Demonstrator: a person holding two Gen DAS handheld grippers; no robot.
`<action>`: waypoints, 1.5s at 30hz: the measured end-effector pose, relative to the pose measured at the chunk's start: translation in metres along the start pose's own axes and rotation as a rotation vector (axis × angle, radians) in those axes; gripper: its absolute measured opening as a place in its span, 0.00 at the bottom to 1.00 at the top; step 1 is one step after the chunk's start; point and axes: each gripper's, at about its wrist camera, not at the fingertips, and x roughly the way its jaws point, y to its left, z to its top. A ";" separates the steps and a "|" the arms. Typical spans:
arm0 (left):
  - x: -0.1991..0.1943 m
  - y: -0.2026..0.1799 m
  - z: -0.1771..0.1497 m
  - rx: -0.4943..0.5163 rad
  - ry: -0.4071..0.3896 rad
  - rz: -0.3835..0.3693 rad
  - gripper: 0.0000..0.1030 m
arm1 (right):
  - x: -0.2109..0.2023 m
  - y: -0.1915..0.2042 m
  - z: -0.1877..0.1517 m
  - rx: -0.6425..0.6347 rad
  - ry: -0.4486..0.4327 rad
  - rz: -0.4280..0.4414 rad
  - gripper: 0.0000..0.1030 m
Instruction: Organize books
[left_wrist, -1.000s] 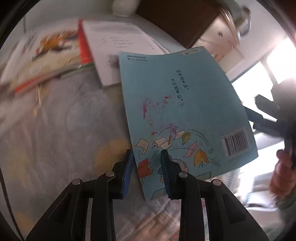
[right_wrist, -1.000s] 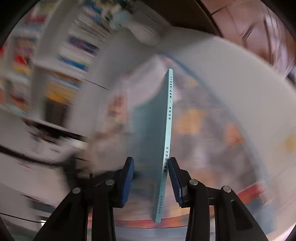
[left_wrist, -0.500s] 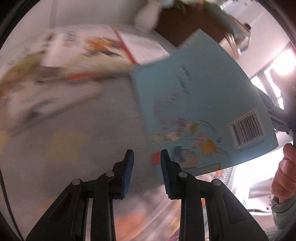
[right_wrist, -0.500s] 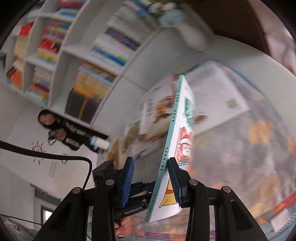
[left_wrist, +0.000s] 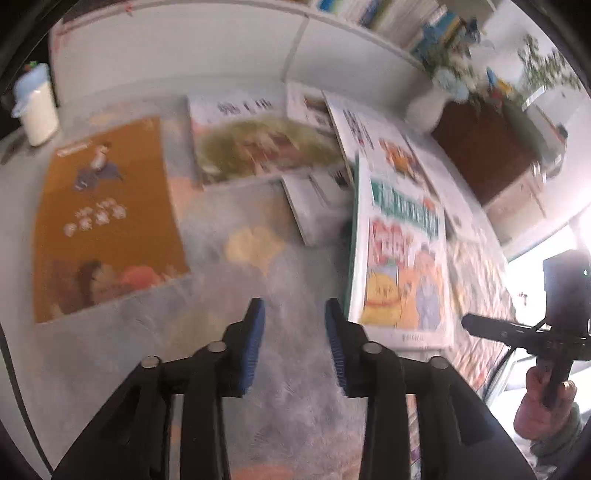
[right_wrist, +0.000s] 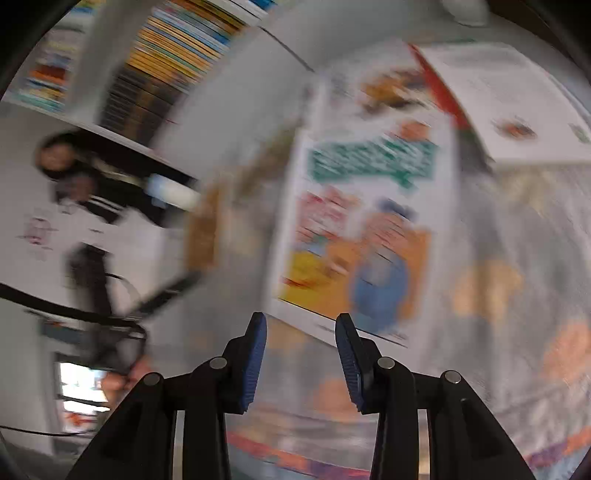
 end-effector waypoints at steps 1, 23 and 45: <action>0.010 -0.008 -0.001 0.019 0.024 -0.006 0.34 | 0.003 -0.003 -0.003 -0.006 0.004 -0.051 0.37; 0.064 -0.065 0.005 0.180 0.126 -0.152 0.23 | 0.030 -0.019 -0.008 -0.035 -0.046 -0.379 0.25; 0.074 -0.071 0.007 -0.003 0.101 -0.308 0.15 | 0.004 -0.072 -0.029 0.147 -0.153 -0.071 0.25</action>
